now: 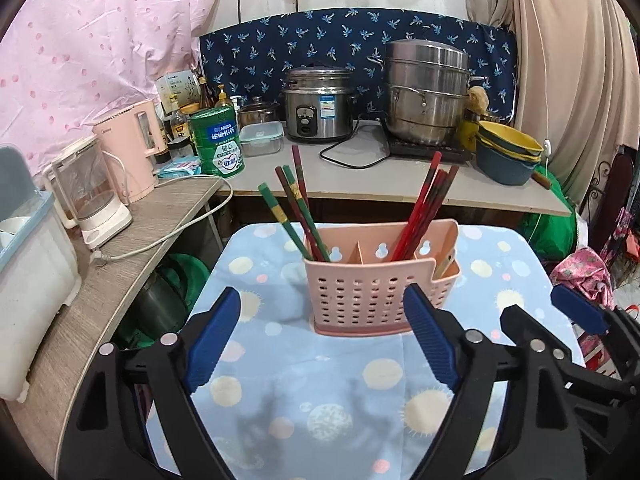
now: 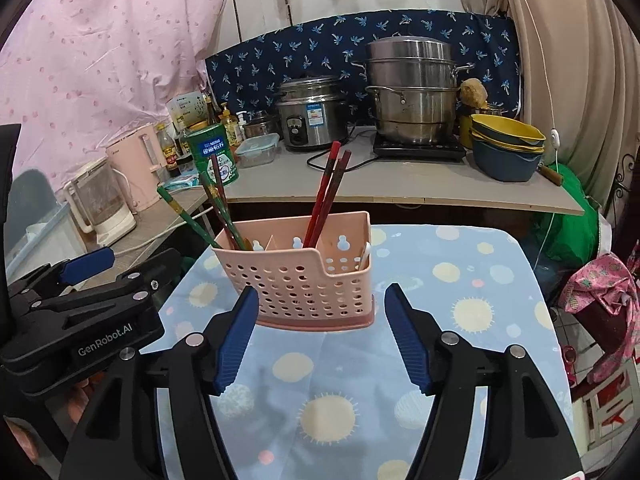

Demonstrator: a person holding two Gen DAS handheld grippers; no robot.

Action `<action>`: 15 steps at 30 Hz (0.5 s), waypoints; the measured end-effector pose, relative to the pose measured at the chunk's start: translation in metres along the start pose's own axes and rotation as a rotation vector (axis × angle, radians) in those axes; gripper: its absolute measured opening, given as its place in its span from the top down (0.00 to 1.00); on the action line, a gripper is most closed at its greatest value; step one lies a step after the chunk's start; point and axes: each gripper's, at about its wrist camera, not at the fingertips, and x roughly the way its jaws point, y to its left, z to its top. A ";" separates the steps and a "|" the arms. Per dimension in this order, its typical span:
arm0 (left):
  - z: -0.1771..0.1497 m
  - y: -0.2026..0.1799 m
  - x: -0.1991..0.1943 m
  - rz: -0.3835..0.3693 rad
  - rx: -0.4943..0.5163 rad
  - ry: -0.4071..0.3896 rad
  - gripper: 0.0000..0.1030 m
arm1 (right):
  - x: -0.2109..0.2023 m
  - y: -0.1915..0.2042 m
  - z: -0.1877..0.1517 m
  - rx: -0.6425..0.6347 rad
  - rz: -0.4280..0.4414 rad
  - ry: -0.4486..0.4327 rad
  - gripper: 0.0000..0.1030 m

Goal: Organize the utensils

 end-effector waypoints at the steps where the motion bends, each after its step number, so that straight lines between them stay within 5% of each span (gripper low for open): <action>1: -0.003 0.000 -0.002 0.001 0.004 0.004 0.21 | -0.003 0.001 -0.003 -0.005 -0.009 0.001 0.38; 15: -0.053 0.000 -0.025 0.071 0.034 0.034 0.08 | -0.031 -0.002 -0.047 -0.018 -0.081 0.031 0.27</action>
